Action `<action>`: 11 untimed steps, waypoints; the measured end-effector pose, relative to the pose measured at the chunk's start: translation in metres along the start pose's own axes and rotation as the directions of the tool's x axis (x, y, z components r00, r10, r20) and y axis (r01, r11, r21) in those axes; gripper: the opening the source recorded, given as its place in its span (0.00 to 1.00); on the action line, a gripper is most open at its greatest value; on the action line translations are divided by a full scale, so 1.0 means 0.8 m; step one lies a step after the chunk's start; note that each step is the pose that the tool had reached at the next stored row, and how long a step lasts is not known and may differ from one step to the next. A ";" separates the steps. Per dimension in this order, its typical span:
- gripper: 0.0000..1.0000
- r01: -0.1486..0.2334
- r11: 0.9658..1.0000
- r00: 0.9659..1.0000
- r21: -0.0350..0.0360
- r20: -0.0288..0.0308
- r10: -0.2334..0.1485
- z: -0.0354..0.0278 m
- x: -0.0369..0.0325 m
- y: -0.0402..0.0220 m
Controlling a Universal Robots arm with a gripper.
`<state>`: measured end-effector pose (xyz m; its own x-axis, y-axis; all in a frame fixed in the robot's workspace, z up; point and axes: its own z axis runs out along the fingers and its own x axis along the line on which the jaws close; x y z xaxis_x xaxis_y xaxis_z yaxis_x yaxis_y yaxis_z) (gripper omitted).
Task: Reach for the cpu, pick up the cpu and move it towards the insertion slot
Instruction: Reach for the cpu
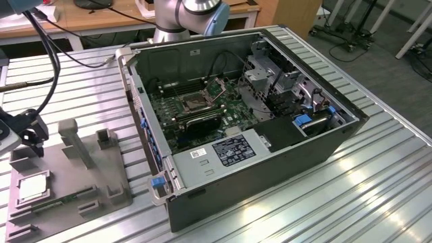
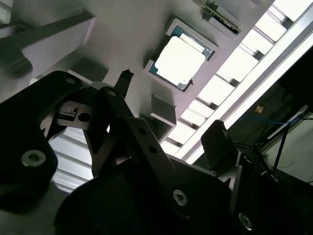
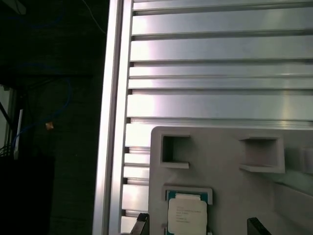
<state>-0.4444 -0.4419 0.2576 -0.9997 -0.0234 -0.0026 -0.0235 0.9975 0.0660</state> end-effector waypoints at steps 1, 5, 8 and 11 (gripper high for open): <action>0.84 0.000 1.000 1.000 0.000 0.000 0.000 0.0025 0.0000 -0.0002; 0.84 0.000 1.000 1.000 0.000 0.000 0.000 0.0102 0.0000 -0.0007; 0.84 0.000 1.000 1.000 0.000 0.000 0.000 0.0107 0.0001 -0.0008; 0.84 0.000 1.000 1.000 0.000 0.000 0.000 0.0117 0.0000 -0.0008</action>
<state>-0.4444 -0.4420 0.2483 -0.9997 -0.0234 -0.0027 -0.0235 0.9975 0.0664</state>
